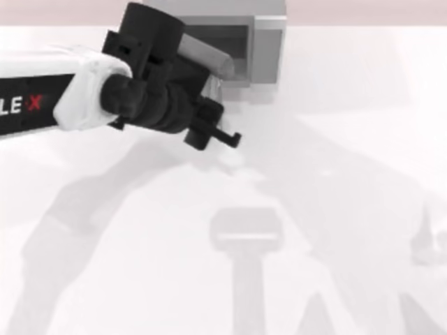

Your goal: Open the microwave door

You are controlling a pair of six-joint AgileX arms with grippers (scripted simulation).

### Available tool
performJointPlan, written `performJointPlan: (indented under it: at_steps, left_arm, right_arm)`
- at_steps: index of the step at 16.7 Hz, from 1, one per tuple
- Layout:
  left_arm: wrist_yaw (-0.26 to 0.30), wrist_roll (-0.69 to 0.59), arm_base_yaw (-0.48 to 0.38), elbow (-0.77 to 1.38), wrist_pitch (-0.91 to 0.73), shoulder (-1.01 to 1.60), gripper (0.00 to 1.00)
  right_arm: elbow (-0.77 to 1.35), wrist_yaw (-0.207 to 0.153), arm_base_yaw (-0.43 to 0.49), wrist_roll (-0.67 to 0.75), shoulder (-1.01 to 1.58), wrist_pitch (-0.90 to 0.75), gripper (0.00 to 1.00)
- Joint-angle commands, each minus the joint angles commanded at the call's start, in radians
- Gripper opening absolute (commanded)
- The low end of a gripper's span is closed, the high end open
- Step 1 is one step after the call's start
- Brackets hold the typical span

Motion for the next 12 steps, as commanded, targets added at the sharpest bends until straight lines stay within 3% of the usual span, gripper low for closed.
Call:
performJointPlan:
  at_steps: [12]
  left_arm:
    - [0.05,0.061,0.025,-0.021,-0.008,-0.018,0.0]
  right_arm:
    - [0.0,0.0,0.0,0.0,0.0,0.0,1.0]
